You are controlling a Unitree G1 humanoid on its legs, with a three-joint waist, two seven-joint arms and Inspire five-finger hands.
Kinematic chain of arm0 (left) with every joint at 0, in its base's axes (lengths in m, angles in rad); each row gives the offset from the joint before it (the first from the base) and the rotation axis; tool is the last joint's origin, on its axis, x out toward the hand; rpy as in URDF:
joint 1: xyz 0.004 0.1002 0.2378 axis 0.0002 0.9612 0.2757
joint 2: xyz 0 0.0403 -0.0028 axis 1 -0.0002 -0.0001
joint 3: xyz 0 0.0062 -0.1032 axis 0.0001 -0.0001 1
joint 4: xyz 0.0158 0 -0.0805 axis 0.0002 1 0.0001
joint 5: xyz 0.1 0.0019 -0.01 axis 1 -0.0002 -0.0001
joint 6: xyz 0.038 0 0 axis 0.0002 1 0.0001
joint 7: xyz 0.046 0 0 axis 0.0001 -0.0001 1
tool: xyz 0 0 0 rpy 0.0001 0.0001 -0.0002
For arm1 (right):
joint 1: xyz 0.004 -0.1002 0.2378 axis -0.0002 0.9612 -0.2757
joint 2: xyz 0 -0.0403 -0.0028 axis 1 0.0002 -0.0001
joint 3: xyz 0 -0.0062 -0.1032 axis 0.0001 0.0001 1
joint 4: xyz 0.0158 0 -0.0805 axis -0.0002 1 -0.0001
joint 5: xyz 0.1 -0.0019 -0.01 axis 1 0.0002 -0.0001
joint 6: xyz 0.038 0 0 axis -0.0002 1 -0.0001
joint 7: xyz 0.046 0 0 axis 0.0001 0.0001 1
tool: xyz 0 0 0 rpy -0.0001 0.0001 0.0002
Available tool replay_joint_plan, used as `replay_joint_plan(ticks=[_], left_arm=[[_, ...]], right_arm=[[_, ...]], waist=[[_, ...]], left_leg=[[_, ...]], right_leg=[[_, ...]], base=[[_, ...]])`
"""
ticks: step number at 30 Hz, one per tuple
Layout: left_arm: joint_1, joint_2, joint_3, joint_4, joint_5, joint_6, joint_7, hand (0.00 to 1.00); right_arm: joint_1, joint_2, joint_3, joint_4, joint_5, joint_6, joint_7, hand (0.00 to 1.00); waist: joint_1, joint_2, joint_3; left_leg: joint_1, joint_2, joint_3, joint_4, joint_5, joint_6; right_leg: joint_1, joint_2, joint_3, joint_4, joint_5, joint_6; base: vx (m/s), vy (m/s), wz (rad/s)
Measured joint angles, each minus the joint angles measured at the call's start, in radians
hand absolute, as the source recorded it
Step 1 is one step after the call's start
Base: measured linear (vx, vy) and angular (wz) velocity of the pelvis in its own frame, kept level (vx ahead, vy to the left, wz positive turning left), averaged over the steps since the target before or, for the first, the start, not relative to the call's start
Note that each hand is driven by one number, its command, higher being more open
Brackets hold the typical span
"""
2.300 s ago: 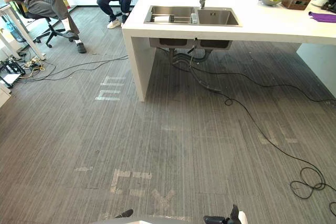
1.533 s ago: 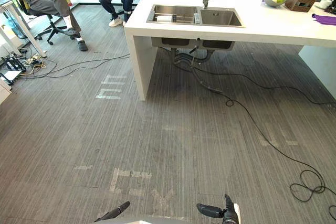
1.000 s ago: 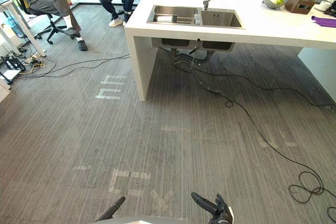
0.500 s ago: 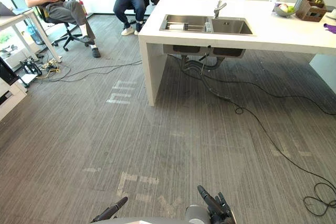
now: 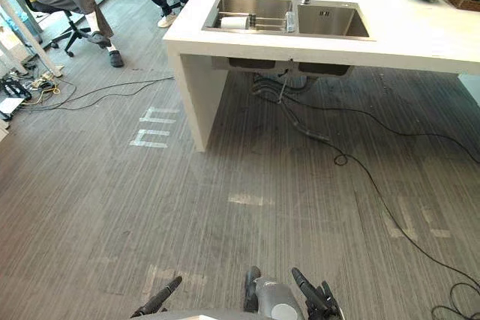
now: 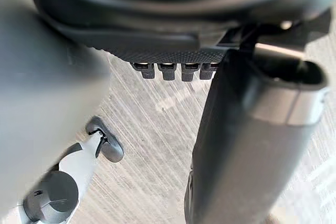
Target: Walk over to the sink, pick up the cup, carry it to the dishwasher, place the cup inside the dishwasher, then close the dishwasher door
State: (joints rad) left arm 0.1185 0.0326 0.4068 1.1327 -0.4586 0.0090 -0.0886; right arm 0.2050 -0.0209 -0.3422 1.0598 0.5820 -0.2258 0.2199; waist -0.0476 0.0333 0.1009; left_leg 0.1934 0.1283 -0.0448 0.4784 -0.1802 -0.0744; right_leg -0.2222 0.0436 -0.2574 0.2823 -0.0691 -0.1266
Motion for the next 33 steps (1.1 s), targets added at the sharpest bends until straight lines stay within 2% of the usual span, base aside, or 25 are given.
replay_joint_plan(ticks=[1, 2, 3, 4, 6, 8, 9, 11, 13, 15, 17, 18, 19, 21, 22, 23, 24, 25, 26, 27, 28, 30, 31, 32, 33], left_arm=[[-0.005, -0.017, 0.009, -0.009, 0.055, -0.020, 0.030, 1.00], [-0.003, -0.024, 0.013, -0.017, 0.080, -0.032, 0.043, 1.00], [-0.002, -0.031, 0.018, -0.031, 0.137, -0.051, 0.063, 1.00], [0.003, -0.035, 0.019, -0.057, 0.190, -0.080, 0.094, 1.00], [0.013, -0.040, -0.003, -0.113, 0.222, -0.107, 0.142, 1.00], [0.025, -0.043, -0.064, -0.173, 0.236, -0.134, 0.184, 1.00], [0.024, -0.047, -0.101, -0.214, 0.265, -0.145, 0.215, 1.00], [0.023, -0.052, -0.160, -0.298, 0.323, -0.171, 0.277, 1.00], [0.022, -0.058, -0.255, -0.446, 0.447, -0.241, 0.421, 1.00], [0.015, -0.055, -0.298, -0.563, 0.520, -0.303, 0.521, 1.00], [0.014, -0.050, -0.308, -0.677, 0.589, -0.327, 0.591, 1.00], [0.014, -0.050, -0.310, -0.767, 0.621, -0.327, 0.624, 1.00], [0.011, -0.049, -0.312, -0.849, 0.638, -0.327, 0.636, 1.00], [-0.021, -0.026, -0.325, -0.988, 0.657, -0.327, 0.634, 1.00], [-0.043, -0.001, -0.334, -1.081, 0.658, -0.327, 0.632, 1.00], [-0.056, 0.017, -0.335, -1.154, 0.659, -0.328, 0.628, 1.00], [-0.067, 0.036, -0.332, -1.258, 0.659, -0.328, 0.618, 1.00], [-0.072, 0.043, -0.331, -1.306, 0.659, -0.331, 0.611, 1.00], [-0.078, 0.054, -0.318, -1.380, 0.659, -0.343, 0.606, 1.00], [-0.082, 0.057, -0.324, -1.412, 0.665, -0.351, 0.605, 1.00], [-0.082, 0.058, -0.329, -1.417, 0.676, -0.355, 0.605, 1.00], [-0.107, 0.082, -0.354, -1.415, 0.697, -0.355, 0.599, 1.00], [-0.123, 0.090, -0.373, -1.408, 0.699, -0.345, 0.586, 1.00], [-0.127, 0.095, -0.380, -1.407, 0.701, -0.340, 0.583, 1.00], [-0.128, 0.109, -0.386, -1.398, 0.706, -0.332, 0.572, 1.00]], right_arm=[[0.007, -0.003, 0.025, -0.032, -0.037, 0.003, 0.001, 1.00], [0.009, -0.010, 0.043, -0.044, -0.052, 0.006, 0.001, 1.00], [0.009, -0.023, 0.067, -0.062, -0.082, 0.008, -0.001, 1.00], [0.003, -0.032, 0.096, -0.071, -0.127, 0.011, -0.010, 1.00], [0.002, -0.028, 0.142, -0.107, -0.169, 0.016, -0.030, 1.00], [-0.001, -0.031, 0.185, -0.118, -0.184, 0.018, -0.051, 1.00], [-0.011, -0.033, 0.194, -0.109, -0.193, 0.023, -0.064, 1.00], [-0.035, -0.035, 0.192, -0.092, -0.227, 0.030, -0.085, 1.00], [-0.051, -0.050, 0.191, -0.085, -0.288, 0.030, -0.110, 1.00], [-0.074, -0.064, 0.191, -0.055, -0.330, 0.029, -0.129, 1.00], [-0.070, -0.068, 0.191, -0.022, -0.362, 0.028, -0.166, 1.00], [-0.052, -0.076, 0.190, -0.010, -0.385, 0.025, -0.192, 1.00], [-0.037, -0.081, 0.177, -0.006, -0.395, 0.025, -0.207, 1.00], [-0.002, -0.073, 0.140, 0.011, -0.426, 0.025, -0.248, 1.00], [0.013, -0.065, 0.116, 0.029, -0.431, 0.029, -0.272, 1.00], [0.026, -0.060, 0.109, 0.034, -0.432, 0.031, -0.290, 1.00], [0.026, -0.059, 0.111, 0.033, -0.443, 0.031, -0.320, 1.00], [0.028, -0.059, 0.111, 0.029, -0.450, 0.028, -0.336, 1.00], [0.021, -0.060, 0.113, 0.011, -0.450, 0.015, -0.360, 1.00], [0.023, -0.074, 0.115, -0.005, -0.449, 0.001, -0.365, 1.00], [0.023, -0.081, 0.117, -0.016, -0.450, -0.001, -0.366, 1.00], [-0.004, -0.089, 0.140, -0.040, -0.450, -0.003, -0.370, 1.00], [-0.013, -0.092, 0.148, -0.053, -0.449, 0.007, -0.365, 1.00], [-0.017, -0.094, 0.154, -0.054, -0.449, 0.009, -0.361, 1.00], [-0.020, -0.088, 0.156, -0.054, -0.449, 0.023, -0.356, 1.00]], waist=[[-0.002, 0.006, -0.008], [-0.002, 0.008, -0.009], [0.001, 0.009, -0.009], [0.006, 0.012, -0.009], [0.010, -0.009, 0.002], [0.023, -0.015, 0.001], [0.038, -0.020, 0.004], [0.046, -0.026, 0.013], [0.054, -0.014, 0.014], [0.062, 0.008, 0.012], [0.061, 0.007, 0.013], [0.058, 0.006, 0.007], [0.057, 0.007, 0.004], [0.057, -0.010, -0.004], [0.056, -0.016, -0.007], [0.056, -0.016, -0.008], [0.055, -0.017, -0.008], [0.053, -0.019, -0.006], [0.054, -0.021, -0.005], [0.047, -0.004, -0.015], [0.041, 0.006, -0.025], [0.028, 0.021, -0.030], [0.027, 0.021, -0.029], [0.027, 0.021, -0.028], [0.029, 0.014, -0.027]], left_leg=[[-0.098, 0.009, 0.003, 0.210, 0.129, -0.065], [-0.137, 0.017, 0.009, 0.290, 0.193, -0.073], [-0.199, 0.039, 0.036, 0.430, 0.189, -0.065], [-0.266, 0.055, 0.078, 0.588, 0.154, -0.035], [-0.353, 0.054, 0.127, 0.688, 0.095, -0.009], [-0.437, 0.043, 0.189, 0.625, 0.042, 0.023], [-0.464, 0.040, 0.257, 0.496, 0.012, 0.039], [-0.471, 0.007, 0.353, 0.193, 0.004, 0.032], [-0.463, -0.067, 0.327, -0.300, 0.084, 0.009], [-0.510, -0.066, 0.253, -0.360, 0.093, 0.001], [-0.513, -0.077, 0.240, -0.332, 0.177, 0.048], [-0.499, -0.096, 0.252, -0.318, 0.262, 0.090], [-0.483, -0.117, 0.250, -0.321, 0.311, 0.113], [-0.438, -0.187, 0.240, -0.335, 0.302, 0.145], [-0.405, -0.219, 0.220, -0.336, 0.270, 0.161], [-0.375, -0.234, 0.201, -0.335, 0.244, 0.169], [-0.331, -0.244, 0.180, -0.347, 0.215, 0.177], [-0.299, -0.248, 0.175, -0.363, 0.203, 0.180], [-0.242, -0.256, 0.175, -0.371, 0.170, 0.185], [-0.187, -0.248, 0.167, -0.378, 0.140, 0.187], [-0.164, -0.237, 0.161, -0.386, 0.131, 0.187], [-0.089, -0.207, 0.160, -0.433, 0.128, 0.188], [-0.060, -0.185, 0.164, -0.450, 0.117, 0.169], [-0.047, -0.173, 0.167, -0.456, 0.104, 0.148], [-0.020, -0.160, 0.169, -0.464, 0.086, 0.120]], right_leg=[[0.051, 0.015, 0.011, -0.040, -0.011, -0.005], [0.074, 0.021, 0.019, -0.056, -0.017, -0.012], [0.107, 0.034, 0.031, -0.075, -0.027, -0.026], [0.158, 0.044, 0.054, -0.094, -0.041, -0.041], [0.247, 0.042, 0.083, -0.139, -0.052, -0.051], [0.315, 0.029, 0.112, -0.193, -0.059, -0.050], [0.356, 0.011, 0.132, -0.215, -0.049, -0.025], [0.410, -0.020, 0.149, -0.245, -0.060, 0.001], [0.447, -0.032, 0.170, -0.280, -0.080, 0.033], [0.470, -0.020, 0.197, -0.296, -0.116, 0.048], [0.504, -0.041, 0.220, -0.252, -0.190, 0.084], [0.497, -0.067, 0.227, -0.181, -0.233, 0.135], [0.484, -0.092, 0.222, -0.109, -0.256, 0.171], [0.436, -0.153, 0.194, 0.069, -0.256, 0.202], [0.401, -0.182, 0.163, 0.212, -0.213, 0.252], [0.366, -0.197, 0.139, 0.328, -0.143, 0.259], [0.301, -0.231, 0.102, 0.486, 0.006, 0.253], [0.266, -0.261, 0.085, 0.579, 0.088, 0.239], [0.179, -0.340, 0.043, 0.803, 0.062, 0.178], [0.109, -0.377, 0.023, 0.937, -0.001, 0.103], [0.074, -0.380, 0.019, 0.960, -0.027, 0.096], [-0.027, -0.374, -0.012, 0.880, -0.107, 0.123], [-0.064, -0.347, -0.024, 0.735, -0.133, 0.147], [-0.077, -0.333, -0.029, 0.648, -0.140, 0.156], [-0.093, -0.308, -0.028, 0.465, -0.139, 0.162]], base=[[0.48, -0.179, -0.14], [0.41, -0.122, -0.18], [0.39, -0.083, -0.32], [0.38, -0.083, -0.35], [0.37, -0.090, -0.37], [0.31, -0.052, -0.45], [0.34, -0.011, -0.44], [0.38, 0.010, -0.30], [0.44, 0.068, -0.20], [0.43, 0.144, -0.40], [0.53, 0.240, -0.35], [0.60, 0.261, -0.16], [0.72, 0.300, 0.09], [0.53, 0.216, 0.48], [0.57, 0.228, 0.61], [0.66, 0.261, 0.67], [0.54, 0.202, 0.39], [0.52, 0.176, 0.14], [0.56, 0.143, -0.03], [0.52, 0.113, -0.01], [0.47, 0.059, 0.11], [0.32, -0.013, 0.19], [0.27, -0.056, 0.16], [0.33, -0.111, 0.05], [0.34, -0.176, -0.04]])
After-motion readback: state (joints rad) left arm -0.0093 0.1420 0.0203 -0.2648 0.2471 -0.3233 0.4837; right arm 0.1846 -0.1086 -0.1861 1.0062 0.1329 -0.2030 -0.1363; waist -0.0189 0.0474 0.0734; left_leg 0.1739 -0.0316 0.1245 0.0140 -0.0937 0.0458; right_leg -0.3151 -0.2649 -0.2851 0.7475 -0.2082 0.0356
